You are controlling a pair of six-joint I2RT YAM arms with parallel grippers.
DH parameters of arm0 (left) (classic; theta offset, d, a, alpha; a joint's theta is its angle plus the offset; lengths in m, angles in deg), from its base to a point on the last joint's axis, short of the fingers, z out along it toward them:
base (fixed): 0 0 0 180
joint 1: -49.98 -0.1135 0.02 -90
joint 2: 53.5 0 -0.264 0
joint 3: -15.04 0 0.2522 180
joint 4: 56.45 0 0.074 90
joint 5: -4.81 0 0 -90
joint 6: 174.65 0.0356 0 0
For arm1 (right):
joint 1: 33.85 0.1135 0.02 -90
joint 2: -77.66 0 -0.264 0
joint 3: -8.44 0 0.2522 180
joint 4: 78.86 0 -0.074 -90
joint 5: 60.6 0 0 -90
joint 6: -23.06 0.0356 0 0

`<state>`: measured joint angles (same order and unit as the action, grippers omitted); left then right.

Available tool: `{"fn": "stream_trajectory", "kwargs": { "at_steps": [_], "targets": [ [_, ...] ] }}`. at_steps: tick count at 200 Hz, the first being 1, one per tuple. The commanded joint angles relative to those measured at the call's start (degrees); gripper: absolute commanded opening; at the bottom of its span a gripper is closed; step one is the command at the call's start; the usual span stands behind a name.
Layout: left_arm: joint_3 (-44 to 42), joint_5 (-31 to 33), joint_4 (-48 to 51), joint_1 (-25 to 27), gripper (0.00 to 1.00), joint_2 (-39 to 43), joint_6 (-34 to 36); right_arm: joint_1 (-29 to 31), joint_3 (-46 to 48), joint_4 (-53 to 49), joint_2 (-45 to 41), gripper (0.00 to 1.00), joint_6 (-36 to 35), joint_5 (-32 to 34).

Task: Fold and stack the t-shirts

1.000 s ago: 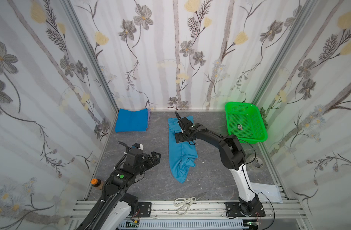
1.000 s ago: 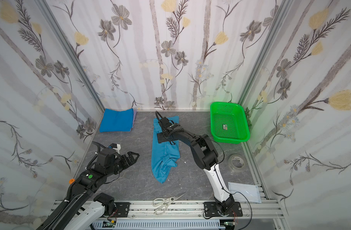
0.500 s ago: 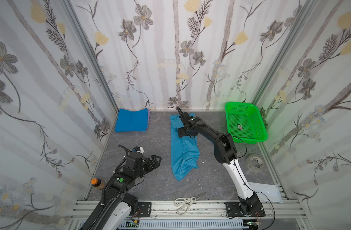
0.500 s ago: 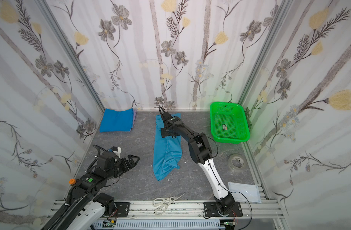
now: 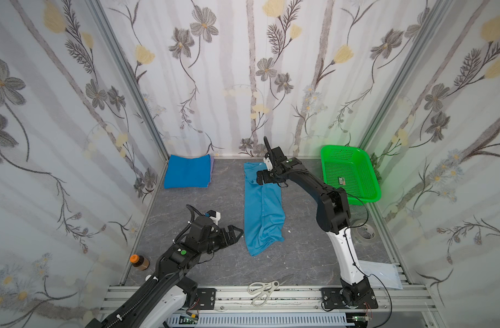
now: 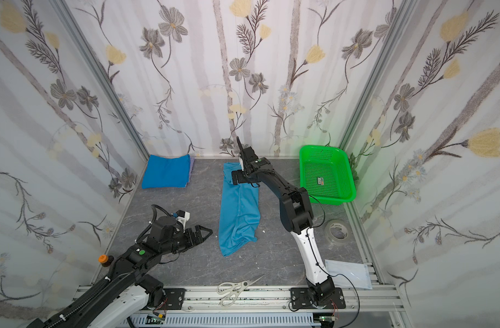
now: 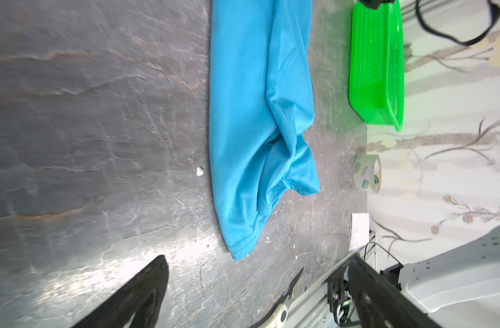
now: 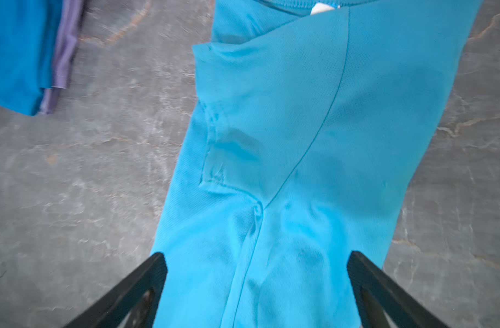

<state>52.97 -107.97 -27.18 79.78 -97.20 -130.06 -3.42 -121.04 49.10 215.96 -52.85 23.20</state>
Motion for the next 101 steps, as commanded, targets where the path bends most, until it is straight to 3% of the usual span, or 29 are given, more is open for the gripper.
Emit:
{"fn": "stream_trajectory", "kwargs": {
  "at_steps": [1,18,49,77,101],
  "targets": [
    [-0.77,-0.97,-4.61,3.25,0.95,-2.71,-0.04,0.23,17.46,11.76,-17.50,1.00,-0.53,-3.17],
    [-1.19,0.01,-6.26,6.86,0.91,-5.65,-0.36,0.39,36.19,19.28,-29.29,1.00,1.11,-5.19],
    [-3.36,3.26,-12.36,11.90,0.84,-9.42,-2.82,2.03,61.49,28.19,-47.19,0.95,2.00,-9.90],
    [-3.86,4.65,-15.58,14.55,0.79,-14.01,-3.81,5.29,75.30,33.18,-55.78,0.85,2.19,-13.14],
    [-3.70,6.25,-16.43,15.50,0.77,-15.46,-4.33,7.26,79.62,37.30,-56.00,0.66,2.78,-13.91]
  ]
}}
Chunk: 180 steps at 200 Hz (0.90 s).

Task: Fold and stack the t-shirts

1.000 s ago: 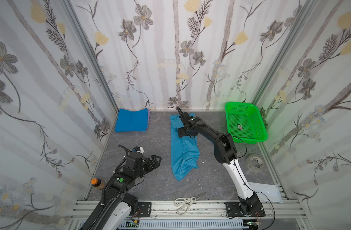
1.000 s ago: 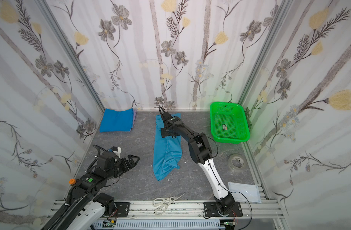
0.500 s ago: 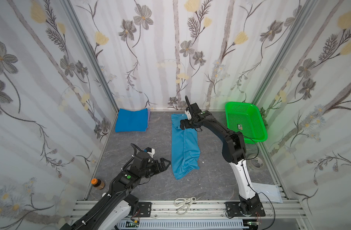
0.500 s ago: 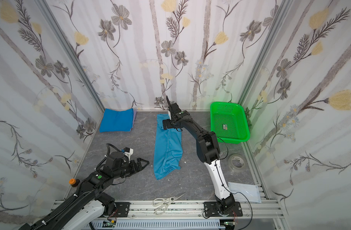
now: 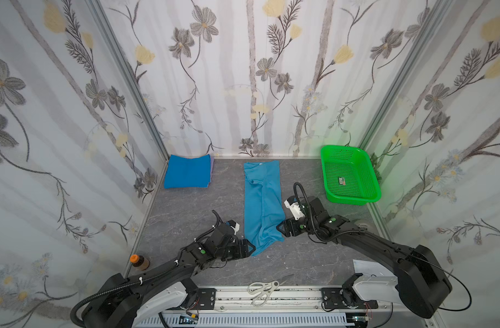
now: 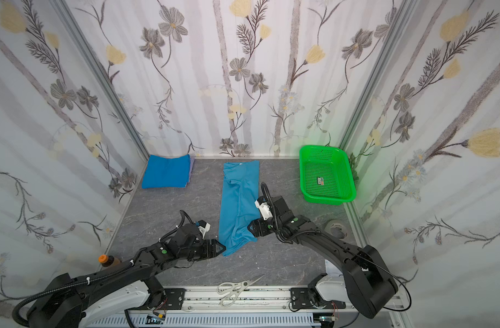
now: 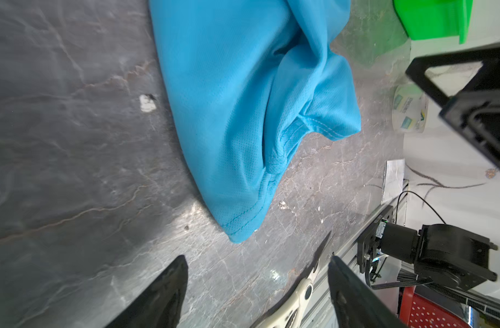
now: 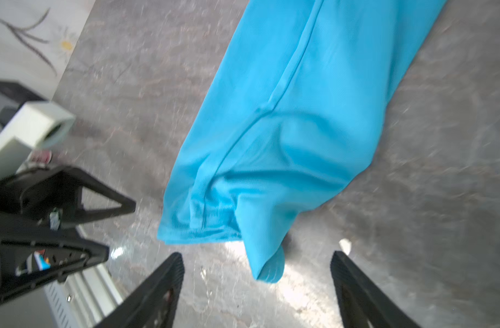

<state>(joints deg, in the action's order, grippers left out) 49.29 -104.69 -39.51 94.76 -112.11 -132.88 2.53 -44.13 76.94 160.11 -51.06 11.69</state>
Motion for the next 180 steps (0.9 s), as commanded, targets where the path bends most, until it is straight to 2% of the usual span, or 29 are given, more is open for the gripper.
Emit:
{"fn": "stream_trajectory", "kwargs": {
  "at_steps": [1,39,56,81,104,124,149,154,158,161,169,180],
  "targets": [
    [-0.07,3.07,-3.99,0.55,0.77,-0.46,-1.56,1.41,2.78,9.64,-0.08,0.65,0.99,-2.40],
    [-0.16,9.68,4.42,0.19,0.81,9.73,-1.09,2.38,5.04,13.84,4.47,0.63,0.65,-2.89],
    [-0.91,10.51,7.34,-0.66,0.83,13.78,-1.17,3.05,4.81,14.89,6.20,0.58,0.63,-3.29],
    [-1.75,11.13,10.54,-1.35,0.83,18.46,-1.56,3.58,4.56,13.90,8.05,0.36,1.67,-2.17],
    [-2.55,10.72,10.84,-1.56,0.84,20.20,-1.54,4.15,6.94,14.30,5.28,0.16,4.21,-3.32],
    [-1.96,9.04,9.86,-1.58,0.85,17.81,-0.41,5.13,9.34,14.52,1.09,0.13,8.50,-7.46],
    [-1.33,6.94,6.80,-1.49,0.85,12.62,0.41,6.49,11.67,13.09,-2.41,0.03,15.48,-11.09],
    [-1.33,6.58,6.07,-1.53,0.85,11.69,0.48,6.59,12.35,12.69,-3.14,0.04,16.79,-10.98],
    [-1.29,6.24,5.47,-1.53,0.85,11.02,0.58,6.60,12.91,12.09,-3.75,0.10,17.76,-10.32],
    [-1.26,6.09,5.28,-1.54,0.85,10.46,0.64,6.60,13.28,11.46,-4.16,0.18,18.29,-9.49],
    [-0.84,6.06,5.63,-1.53,0.85,9.23,1.00,6.60,13.89,9.40,-5.04,0.49,18.94,-7.36],
    [-0.33,6.27,6.48,-1.53,0.84,7.74,1.42,6.60,15.25,8.52,-6.12,0.73,19.48,-5.53]
  ]
}}
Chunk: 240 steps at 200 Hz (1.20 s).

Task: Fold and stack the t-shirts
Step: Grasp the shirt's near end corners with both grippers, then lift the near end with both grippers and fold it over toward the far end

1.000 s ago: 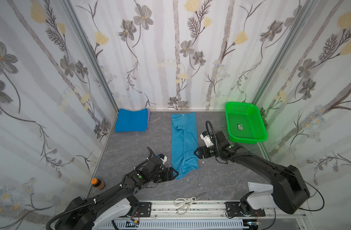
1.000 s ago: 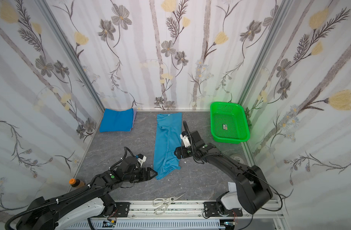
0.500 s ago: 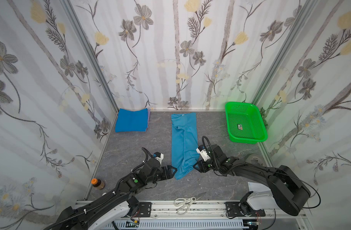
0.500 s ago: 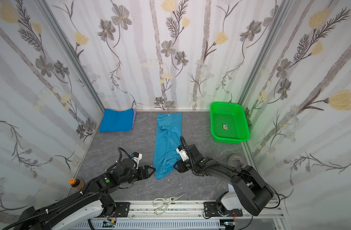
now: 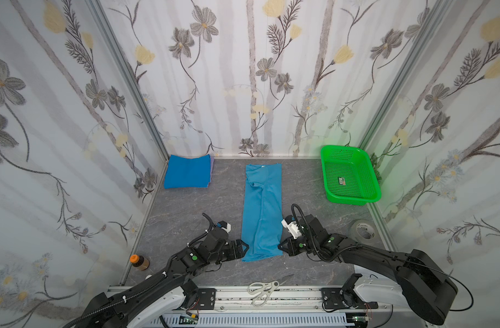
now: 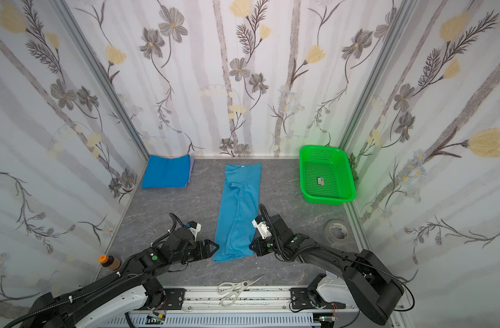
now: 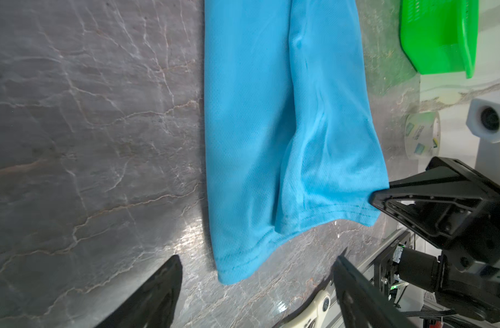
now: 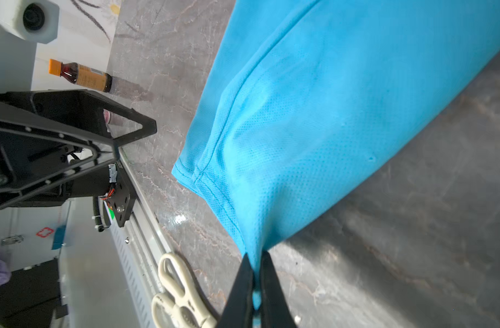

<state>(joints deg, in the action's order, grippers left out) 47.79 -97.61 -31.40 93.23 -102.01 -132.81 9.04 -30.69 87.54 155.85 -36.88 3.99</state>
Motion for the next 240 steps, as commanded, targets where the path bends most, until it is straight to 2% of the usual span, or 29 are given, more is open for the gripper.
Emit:
{"fn": "stream_trajectory", "kwargs": {
  "at_steps": [1,5,11,51,74,84,88,107,143,170,210,240],
  "targets": [
    [1.16,-0.79,-1.54,0.00,0.84,-2.46,1.38,0.08,1.90,-2.18,-1.93,0.75,5.33,2.32],
    [1.16,-0.76,-1.39,-0.07,0.84,-2.73,1.41,0.08,2.18,-2.34,-2.14,0.80,5.35,3.00],
    [0.94,-0.59,-1.15,-0.05,0.84,-2.87,1.28,0.08,2.62,-2.10,-2.37,0.82,5.56,3.23],
    [-0.88,-3.99,0.08,0.17,0.79,-1.93,0.48,1.04,1.97,-4.96,-6.38,0.85,4.39,6.69],
    [-0.89,-5.41,3.29,0.69,0.78,-0.45,0.45,1.05,2.53,-7.24,-8.27,0.77,3.55,6.08],
    [-1.25,-5.48,4.14,0.87,0.77,0.38,0.35,1.05,2.94,-7.54,-8.34,0.70,3.66,5.60],
    [-1.48,-5.58,4.06,0.87,0.77,0.66,0.39,2.82,3.16,-7.40,-8.38,0.67,3.83,5.38],
    [-2.35,-6.10,2.68,0.79,0.73,0.31,0.04,3.95,4.34,-5.28,-7.44,0.59,4.49,4.11],
    [-2.66,-7.67,-1.37,1.88,0.60,-4.99,-0.29,6.65,5.04,-2.27,-4.86,0.55,6.06,3.65],
    [-2.03,-7.08,-1.32,2.01,0.46,-6.60,0.00,7.49,5.74,-0.47,-3.93,0.47,6.80,3.36],
    [-2.63,-7.37,-4.51,1.99,0.43,-9.01,-0.08,7.88,6.82,1.72,-2.42,0.40,7.82,3.48],
    [-2.30,-8.14,-6.45,2.02,0.33,-11.93,-0.26,7.91,6.36,3.09,-1.17,0.34,7.89,3.53]
  ]
}}
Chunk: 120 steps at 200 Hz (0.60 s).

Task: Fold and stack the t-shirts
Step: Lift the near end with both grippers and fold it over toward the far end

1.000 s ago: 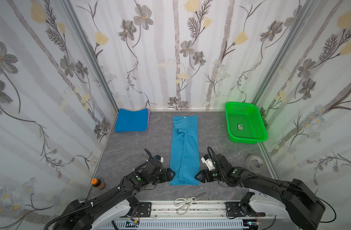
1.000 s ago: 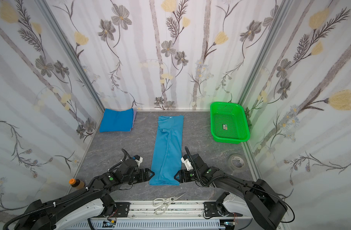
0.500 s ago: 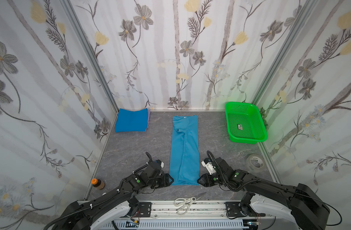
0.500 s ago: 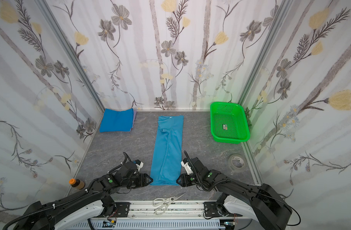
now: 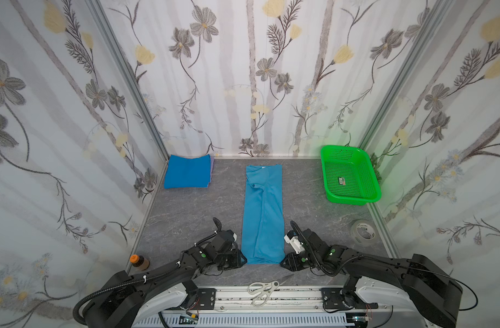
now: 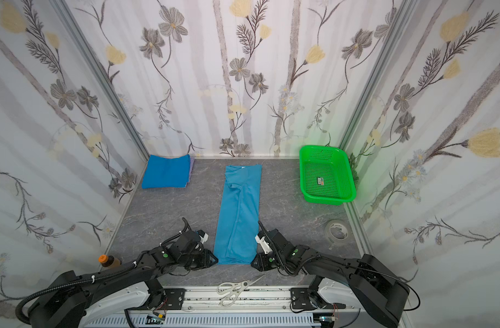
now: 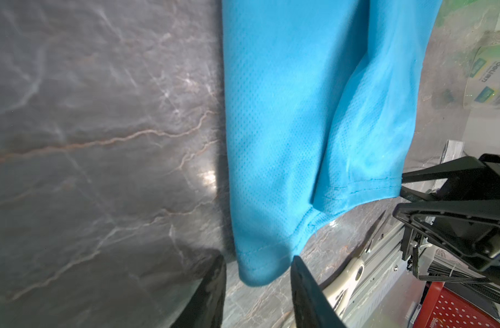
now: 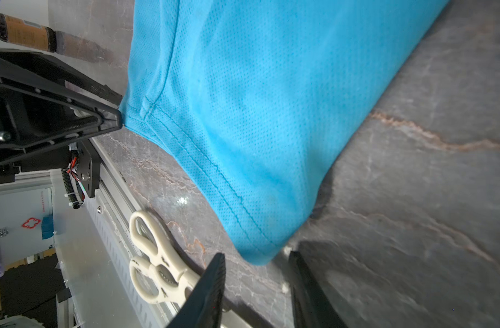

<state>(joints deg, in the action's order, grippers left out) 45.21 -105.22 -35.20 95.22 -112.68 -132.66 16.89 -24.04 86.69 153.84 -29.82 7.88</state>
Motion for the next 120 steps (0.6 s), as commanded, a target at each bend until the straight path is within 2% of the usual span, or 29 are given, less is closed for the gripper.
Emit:
{"fn": "stream_trajectory", "kwargs": {
  "at_steps": [1,38,65,73,120],
  "targets": [
    [0.29,-0.49,-2.65,0.12,0.33,-1.32,-0.42,0.06,-0.27,4.03,0.87,0.33,0.84,-0.41],
    [0.71,0.86,-0.33,-0.02,0.21,-0.16,0.33,0.06,-1.70,4.89,3.19,0.22,0.32,-0.37],
    [0.97,1.40,0.20,0.03,0.00,-0.15,0.88,0.06,-2.63,4.89,4.80,0.05,-0.36,-0.37],
    [1.21,1.64,0.47,-0.01,0.00,-0.24,1.03,0.10,-2.81,4.50,4.77,0.00,-0.52,-0.33],
    [5.62,1.49,3.91,0.01,0.00,1.16,2.59,-0.07,-5.56,-1.06,0.94,0.00,-2.37,-0.07]
  ]
}}
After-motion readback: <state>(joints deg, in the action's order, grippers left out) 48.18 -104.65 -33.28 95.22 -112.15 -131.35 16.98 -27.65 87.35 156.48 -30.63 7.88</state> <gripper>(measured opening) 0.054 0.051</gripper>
